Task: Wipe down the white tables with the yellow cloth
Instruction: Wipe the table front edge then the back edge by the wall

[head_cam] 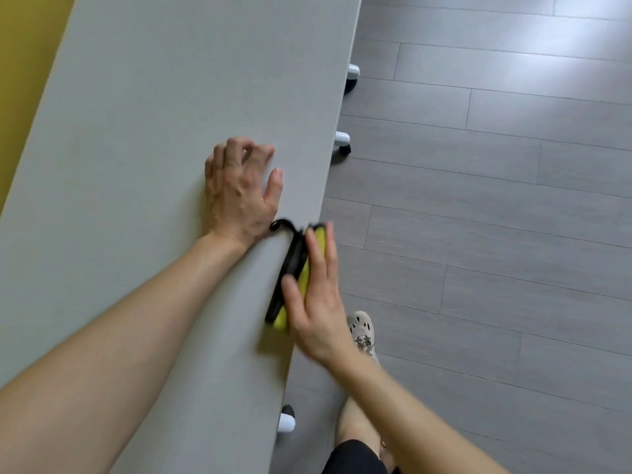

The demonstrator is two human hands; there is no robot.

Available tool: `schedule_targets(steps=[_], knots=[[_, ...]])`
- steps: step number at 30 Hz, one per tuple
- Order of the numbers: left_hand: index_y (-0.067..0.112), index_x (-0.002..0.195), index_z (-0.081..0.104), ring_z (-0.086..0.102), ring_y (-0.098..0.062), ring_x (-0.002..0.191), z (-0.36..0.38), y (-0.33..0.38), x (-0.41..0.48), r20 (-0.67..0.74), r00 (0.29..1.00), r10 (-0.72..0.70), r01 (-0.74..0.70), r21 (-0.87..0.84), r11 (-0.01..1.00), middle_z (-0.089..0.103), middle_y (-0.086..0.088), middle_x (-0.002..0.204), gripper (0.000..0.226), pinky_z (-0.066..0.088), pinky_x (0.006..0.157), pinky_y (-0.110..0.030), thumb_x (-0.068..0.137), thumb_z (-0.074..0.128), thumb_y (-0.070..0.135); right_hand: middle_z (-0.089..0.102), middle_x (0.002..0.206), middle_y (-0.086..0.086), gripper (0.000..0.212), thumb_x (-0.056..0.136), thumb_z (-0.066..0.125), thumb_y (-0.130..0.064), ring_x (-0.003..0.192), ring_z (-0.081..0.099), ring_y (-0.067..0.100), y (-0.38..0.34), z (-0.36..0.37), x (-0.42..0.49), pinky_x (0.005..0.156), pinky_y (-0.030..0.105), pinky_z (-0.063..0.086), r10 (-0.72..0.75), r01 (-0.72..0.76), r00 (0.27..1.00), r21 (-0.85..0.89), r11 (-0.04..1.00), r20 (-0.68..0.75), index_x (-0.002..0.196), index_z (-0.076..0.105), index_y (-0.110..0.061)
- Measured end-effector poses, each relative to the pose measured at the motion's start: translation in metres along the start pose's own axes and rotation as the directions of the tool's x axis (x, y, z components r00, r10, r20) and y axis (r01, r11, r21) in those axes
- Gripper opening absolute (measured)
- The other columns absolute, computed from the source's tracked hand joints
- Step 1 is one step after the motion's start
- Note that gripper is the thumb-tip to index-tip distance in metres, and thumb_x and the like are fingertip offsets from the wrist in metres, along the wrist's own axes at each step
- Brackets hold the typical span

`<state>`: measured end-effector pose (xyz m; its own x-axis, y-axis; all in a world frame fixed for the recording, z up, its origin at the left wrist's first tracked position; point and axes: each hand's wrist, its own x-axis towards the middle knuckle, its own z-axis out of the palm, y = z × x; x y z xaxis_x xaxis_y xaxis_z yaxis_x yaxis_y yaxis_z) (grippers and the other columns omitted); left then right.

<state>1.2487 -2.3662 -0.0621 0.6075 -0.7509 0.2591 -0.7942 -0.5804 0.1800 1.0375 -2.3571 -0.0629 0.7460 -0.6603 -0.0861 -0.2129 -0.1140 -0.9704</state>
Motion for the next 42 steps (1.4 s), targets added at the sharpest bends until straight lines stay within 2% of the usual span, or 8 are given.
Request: schedule_targets(steps=[7,16,22,25,29,34,39,42], knots=[[0.018,0.156,0.057,0.039,-0.034,0.158,-0.032,-0.012,-0.106,0.119,0.991,0.065,-0.054,-0.097,0.994,0.045,-0.017,0.165,0.046,0.028,0.13,-0.058,0.111,0.052,0.028,0.003,0.183,0.001,0.075,0.103,0.057,-0.025,0.165,0.01,0.01,0.001,-0.039,0.16,0.125,0.028,0.017,0.032,-0.037,0.992,-0.04,0.999,-0.124,0.172,0.025,-0.025],[0.022,0.163,0.05,0.027,-0.031,0.165,-0.07,-0.007,-0.24,0.169,0.985,0.02,-0.012,-0.046,0.999,0.031,-0.011,0.177,0.053,0.022,0.129,-0.066,0.11,0.051,0.033,-0.011,0.182,-0.002,0.077,0.107,0.063,-0.014,0.169,0.003,0.015,-0.002,0.031,-0.117,0.137,0.041,0.016,0.019,-0.021,0.999,0.037,0.999,0.03,0.172,0.022,-0.018],[0.026,0.16,0.053,0.03,-0.029,0.164,-0.078,0.001,-0.285,0.13,0.991,-0.027,0.03,-0.025,0.999,0.034,-0.009,0.176,0.054,0.022,0.129,-0.065,0.108,0.049,0.039,0.006,0.182,0.013,0.075,0.102,0.056,-0.026,0.167,0.009,0.018,0.006,0.006,0.016,0.131,0.022,0.01,0.006,-0.01,0.995,-0.039,0.999,-0.098,0.17,0.029,-0.015],[0.028,0.16,0.055,0.031,-0.029,0.163,-0.075,0.002,-0.285,0.101,0.994,-0.033,0.034,-0.003,0.999,0.036,-0.008,0.175,0.053,0.022,0.13,-0.062,0.108,0.05,0.04,0.002,0.182,0.006,0.076,0.102,0.055,-0.026,0.167,0.011,0.019,0.005,-0.002,0.053,0.134,0.044,0.021,0.041,-0.051,0.99,-0.072,0.996,-0.136,0.172,0.024,-0.024],[0.03,0.16,0.053,0.032,-0.03,0.163,-0.074,0.0,-0.285,0.088,0.996,-0.017,0.016,0.008,1.0,0.036,-0.008,0.175,0.053,0.023,0.13,-0.062,0.108,0.05,0.039,0.002,0.182,0.013,0.076,0.103,0.058,-0.01,0.169,0.005,0.022,0.003,0.035,-0.059,0.137,0.041,0.013,-0.029,0.026,0.984,-0.022,0.999,-0.175,0.171,0.025,-0.011],[0.03,0.161,0.052,0.032,-0.029,0.163,-0.071,0.0,-0.285,0.082,0.996,-0.02,0.019,0.013,1.0,0.036,-0.008,0.175,0.054,0.023,0.13,-0.063,0.109,0.046,0.042,-0.011,0.182,0.002,0.076,0.107,0.062,-0.01,0.169,0.004,0.017,0.007,0.059,-0.218,0.135,0.048,0.021,0.003,-0.006,0.998,0.042,0.999,0.068,0.171,0.021,-0.014],[0.032,0.161,0.052,0.031,-0.028,0.163,-0.071,0.0,-0.286,0.076,0.997,-0.026,0.024,0.021,0.999,0.036,-0.007,0.175,0.053,0.021,0.132,-0.059,0.109,0.048,0.042,0.001,0.181,0.015,0.075,0.103,0.056,-0.018,0.163,0.004,0.005,0.013,0.024,-0.068,0.12,0.005,0.012,-0.047,0.047,0.999,-0.04,0.998,-0.009,0.17,0.025,-0.012],[0.033,0.16,0.052,0.03,-0.027,0.163,-0.071,0.001,-0.286,0.076,0.996,-0.042,0.041,0.013,0.999,0.036,-0.006,0.175,0.054,0.018,0.133,-0.057,0.107,0.05,0.04,0.003,0.182,0.004,0.076,0.103,0.056,-0.021,0.164,0.011,0.01,0.009,0.0,0.009,0.112,0.017,0.025,-0.008,0.003,0.997,-0.065,0.998,-0.071,0.172,0.023,-0.022]])
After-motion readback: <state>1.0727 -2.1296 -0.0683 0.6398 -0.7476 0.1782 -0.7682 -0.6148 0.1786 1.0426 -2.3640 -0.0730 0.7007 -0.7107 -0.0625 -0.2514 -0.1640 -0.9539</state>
